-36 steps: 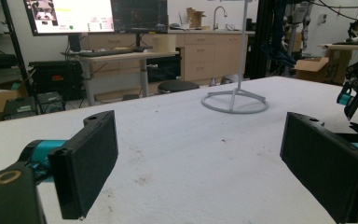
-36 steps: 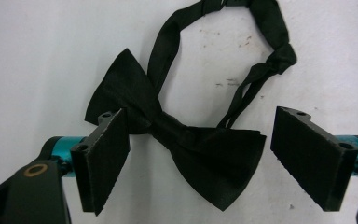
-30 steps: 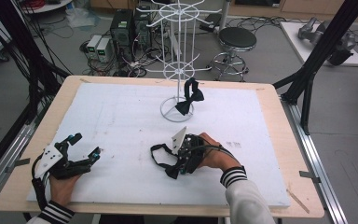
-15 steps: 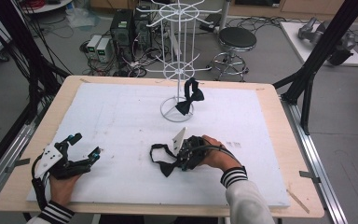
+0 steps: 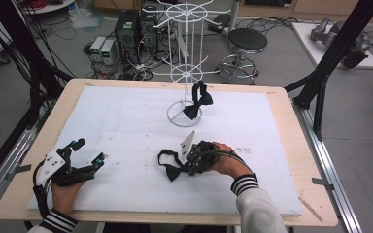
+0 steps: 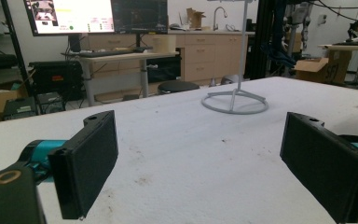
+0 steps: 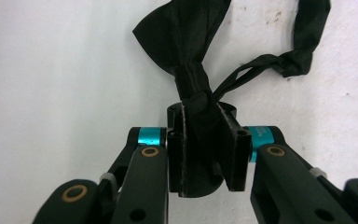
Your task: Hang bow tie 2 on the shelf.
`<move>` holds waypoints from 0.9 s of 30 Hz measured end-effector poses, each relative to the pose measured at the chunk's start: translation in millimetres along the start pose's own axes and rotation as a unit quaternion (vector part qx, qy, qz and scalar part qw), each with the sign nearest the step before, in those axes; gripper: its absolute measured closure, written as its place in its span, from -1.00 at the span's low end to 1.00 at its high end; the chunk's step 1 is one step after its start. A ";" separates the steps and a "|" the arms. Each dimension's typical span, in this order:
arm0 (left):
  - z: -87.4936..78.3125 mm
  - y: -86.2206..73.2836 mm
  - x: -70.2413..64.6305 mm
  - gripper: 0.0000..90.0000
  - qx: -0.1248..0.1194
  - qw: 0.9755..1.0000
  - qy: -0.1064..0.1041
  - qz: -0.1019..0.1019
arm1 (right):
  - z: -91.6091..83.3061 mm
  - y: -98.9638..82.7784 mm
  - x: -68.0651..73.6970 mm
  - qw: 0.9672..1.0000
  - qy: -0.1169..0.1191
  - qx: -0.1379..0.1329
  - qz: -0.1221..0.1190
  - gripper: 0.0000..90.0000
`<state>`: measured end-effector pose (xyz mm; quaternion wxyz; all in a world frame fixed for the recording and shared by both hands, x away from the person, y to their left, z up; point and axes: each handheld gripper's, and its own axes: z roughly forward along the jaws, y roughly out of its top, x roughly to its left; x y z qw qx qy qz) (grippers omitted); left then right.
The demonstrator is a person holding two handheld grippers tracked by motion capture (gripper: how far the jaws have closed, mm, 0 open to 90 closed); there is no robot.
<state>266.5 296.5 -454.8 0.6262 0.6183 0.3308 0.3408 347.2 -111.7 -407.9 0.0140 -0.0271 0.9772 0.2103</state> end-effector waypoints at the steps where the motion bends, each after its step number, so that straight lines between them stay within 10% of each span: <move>1: -0.1 0.1 0.1 -0.74 0.001 1.000 0.000 0.000 | -1.1 -0.2 0.5 1.000 0.001 -0.002 0.004 0.68; 15: 0.0 0.0 -0.2 -0.74 0.000 1.000 0.000 0.001 | -28.4 -4.1 -0.6 0.995 -0.020 -0.093 0.023 0.68; 27: -0.1 0.0 -0.3 -0.74 0.001 1.000 0.001 0.002 | -58.9 -13.1 -1.1 0.977 -0.056 -0.196 0.059 0.68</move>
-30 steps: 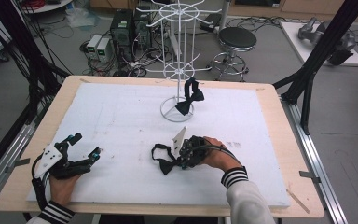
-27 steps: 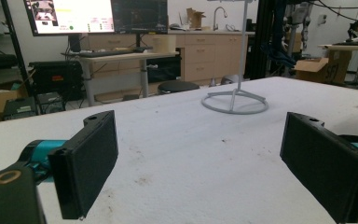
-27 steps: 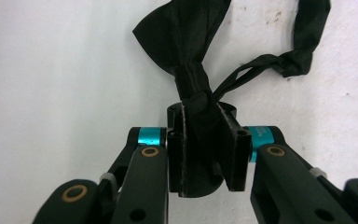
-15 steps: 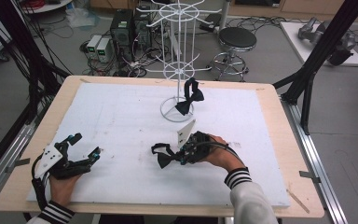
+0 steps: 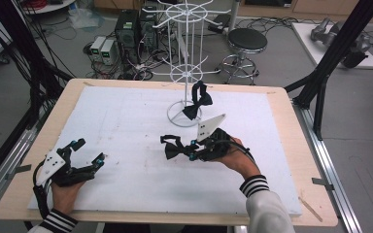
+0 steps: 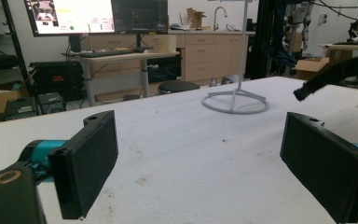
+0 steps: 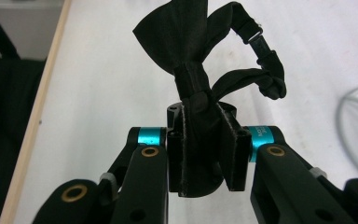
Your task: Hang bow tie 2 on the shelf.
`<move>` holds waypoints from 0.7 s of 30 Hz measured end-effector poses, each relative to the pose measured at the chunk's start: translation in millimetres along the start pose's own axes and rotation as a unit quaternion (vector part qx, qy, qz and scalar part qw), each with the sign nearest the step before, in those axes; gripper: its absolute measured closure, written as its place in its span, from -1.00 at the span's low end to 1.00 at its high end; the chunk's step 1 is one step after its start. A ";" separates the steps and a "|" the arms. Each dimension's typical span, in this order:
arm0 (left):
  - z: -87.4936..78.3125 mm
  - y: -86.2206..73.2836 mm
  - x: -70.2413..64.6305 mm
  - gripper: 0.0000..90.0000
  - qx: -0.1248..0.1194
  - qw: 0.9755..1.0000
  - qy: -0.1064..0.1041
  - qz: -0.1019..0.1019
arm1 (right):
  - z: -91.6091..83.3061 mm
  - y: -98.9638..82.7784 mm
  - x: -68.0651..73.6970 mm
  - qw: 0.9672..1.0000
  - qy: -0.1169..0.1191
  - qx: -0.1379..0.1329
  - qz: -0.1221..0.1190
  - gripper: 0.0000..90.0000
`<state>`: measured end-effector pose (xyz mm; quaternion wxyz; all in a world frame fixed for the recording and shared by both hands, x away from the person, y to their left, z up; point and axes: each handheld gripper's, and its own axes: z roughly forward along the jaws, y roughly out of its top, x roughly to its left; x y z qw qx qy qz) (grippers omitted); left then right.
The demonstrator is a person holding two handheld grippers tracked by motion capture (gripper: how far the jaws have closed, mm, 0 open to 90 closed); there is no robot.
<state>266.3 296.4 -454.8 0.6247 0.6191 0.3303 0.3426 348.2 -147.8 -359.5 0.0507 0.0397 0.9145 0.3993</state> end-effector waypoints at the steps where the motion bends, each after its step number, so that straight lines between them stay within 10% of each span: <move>1: 0.0 0.0 0.0 -0.74 0.000 1.000 0.000 0.000 | -1.9 0.1 -0.4 1.000 -0.003 -0.006 0.001 0.68; 21: -0.1 0.1 -0.1 -0.74 0.001 1.000 0.000 0.001 | -32.7 1.1 -1.6 0.991 -0.057 -0.118 0.026 0.68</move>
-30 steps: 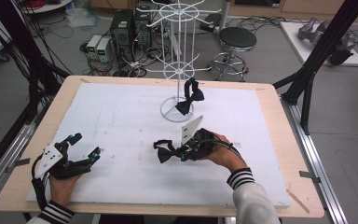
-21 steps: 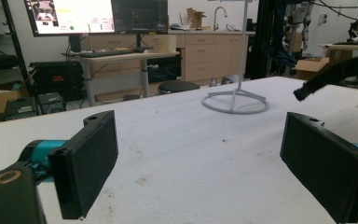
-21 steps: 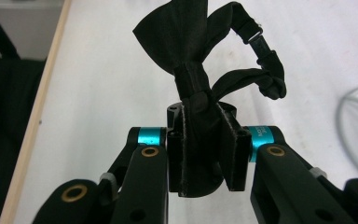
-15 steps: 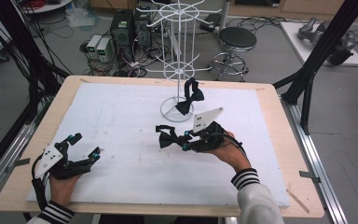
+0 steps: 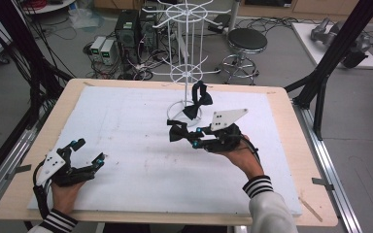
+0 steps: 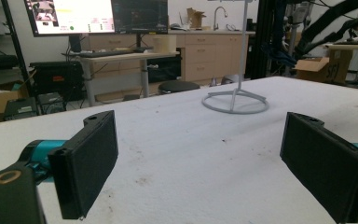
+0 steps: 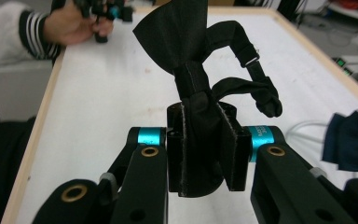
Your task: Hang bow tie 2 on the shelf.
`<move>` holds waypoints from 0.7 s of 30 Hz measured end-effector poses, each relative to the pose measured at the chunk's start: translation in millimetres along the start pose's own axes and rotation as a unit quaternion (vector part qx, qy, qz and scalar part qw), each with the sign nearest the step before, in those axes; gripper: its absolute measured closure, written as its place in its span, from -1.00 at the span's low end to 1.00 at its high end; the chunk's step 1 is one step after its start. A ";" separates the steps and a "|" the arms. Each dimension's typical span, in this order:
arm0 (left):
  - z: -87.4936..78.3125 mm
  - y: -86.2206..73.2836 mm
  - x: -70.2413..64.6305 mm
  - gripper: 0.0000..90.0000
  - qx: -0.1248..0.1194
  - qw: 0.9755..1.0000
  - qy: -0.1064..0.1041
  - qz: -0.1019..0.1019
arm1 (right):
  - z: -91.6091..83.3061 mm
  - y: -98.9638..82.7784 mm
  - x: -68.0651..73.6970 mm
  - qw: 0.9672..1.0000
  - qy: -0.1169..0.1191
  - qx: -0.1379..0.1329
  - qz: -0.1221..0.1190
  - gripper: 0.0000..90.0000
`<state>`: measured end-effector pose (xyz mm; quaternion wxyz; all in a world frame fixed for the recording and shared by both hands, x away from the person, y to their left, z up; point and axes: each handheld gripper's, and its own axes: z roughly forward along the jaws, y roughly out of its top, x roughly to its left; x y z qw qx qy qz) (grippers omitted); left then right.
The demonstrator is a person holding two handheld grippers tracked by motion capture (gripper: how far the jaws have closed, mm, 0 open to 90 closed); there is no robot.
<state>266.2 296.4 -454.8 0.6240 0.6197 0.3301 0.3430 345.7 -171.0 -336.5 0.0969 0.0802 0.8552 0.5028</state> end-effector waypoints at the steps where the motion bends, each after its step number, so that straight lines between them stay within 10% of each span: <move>1: 0.0 0.0 0.0 -0.74 0.000 1.000 0.000 0.000 | -2.8 0.3 -0.3 1.000 -0.004 -0.008 0.004 0.68; 21: 0.3 0.1 -0.5 -0.74 0.000 1.000 0.000 0.002 | -42.9 -4.6 -0.5 0.989 -0.084 -0.114 0.035 0.68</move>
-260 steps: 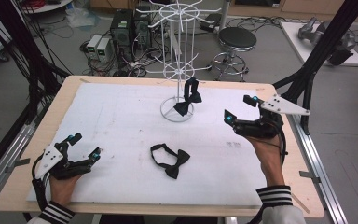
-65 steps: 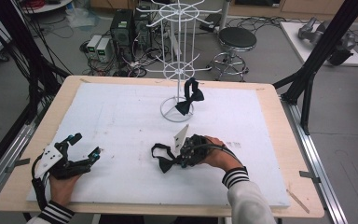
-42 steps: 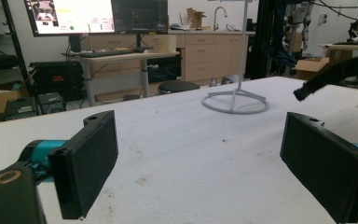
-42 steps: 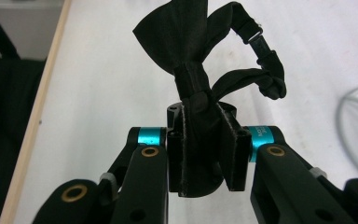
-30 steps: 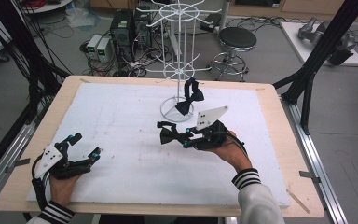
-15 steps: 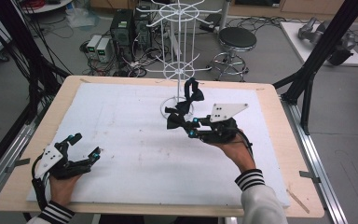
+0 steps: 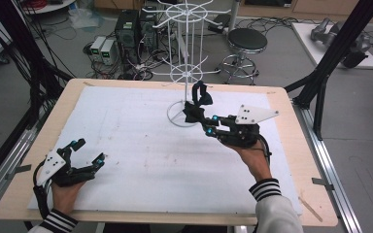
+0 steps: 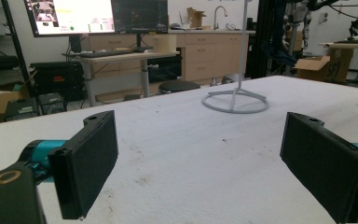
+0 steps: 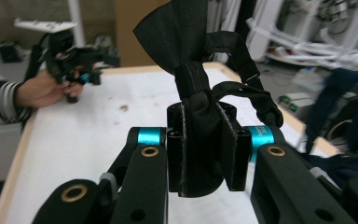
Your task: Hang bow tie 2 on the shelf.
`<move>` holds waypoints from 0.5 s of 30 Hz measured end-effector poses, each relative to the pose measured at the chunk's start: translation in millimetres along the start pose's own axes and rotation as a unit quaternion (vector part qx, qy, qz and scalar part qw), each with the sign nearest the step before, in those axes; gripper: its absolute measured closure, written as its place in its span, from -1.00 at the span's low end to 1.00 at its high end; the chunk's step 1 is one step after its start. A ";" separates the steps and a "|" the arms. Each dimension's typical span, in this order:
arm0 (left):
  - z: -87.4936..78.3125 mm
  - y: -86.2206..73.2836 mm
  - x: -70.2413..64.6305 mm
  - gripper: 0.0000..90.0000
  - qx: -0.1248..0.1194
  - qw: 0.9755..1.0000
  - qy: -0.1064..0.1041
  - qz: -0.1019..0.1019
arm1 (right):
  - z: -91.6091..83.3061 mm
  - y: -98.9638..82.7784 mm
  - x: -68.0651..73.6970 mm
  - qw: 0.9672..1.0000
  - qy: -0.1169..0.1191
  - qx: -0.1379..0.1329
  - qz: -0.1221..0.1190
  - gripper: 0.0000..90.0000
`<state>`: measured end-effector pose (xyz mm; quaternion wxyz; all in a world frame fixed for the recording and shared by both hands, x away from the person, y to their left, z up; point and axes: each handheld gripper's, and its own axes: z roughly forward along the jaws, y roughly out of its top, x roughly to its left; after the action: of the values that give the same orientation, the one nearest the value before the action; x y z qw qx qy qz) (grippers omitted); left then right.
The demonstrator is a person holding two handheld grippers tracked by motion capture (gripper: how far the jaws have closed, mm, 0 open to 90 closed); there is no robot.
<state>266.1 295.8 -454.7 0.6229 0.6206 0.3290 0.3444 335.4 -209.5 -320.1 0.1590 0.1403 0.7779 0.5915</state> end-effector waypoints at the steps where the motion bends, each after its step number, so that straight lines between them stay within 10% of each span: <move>1: 0.0 0.0 0.0 -0.74 0.000 1.000 0.000 0.000 | -1.3 0.3 -0.6 1.000 -0.006 -0.006 0.002 0.68; 15: -0.1 -0.1 0.5 -0.74 0.000 1.000 0.000 -0.002 | -3.2 5.7 -6.7 0.996 -0.064 -0.058 0.021 0.68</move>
<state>266.3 296.3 -454.7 0.6233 0.6201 0.3304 0.3432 340.4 -213.5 -313.2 0.2039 0.1849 0.7271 0.6289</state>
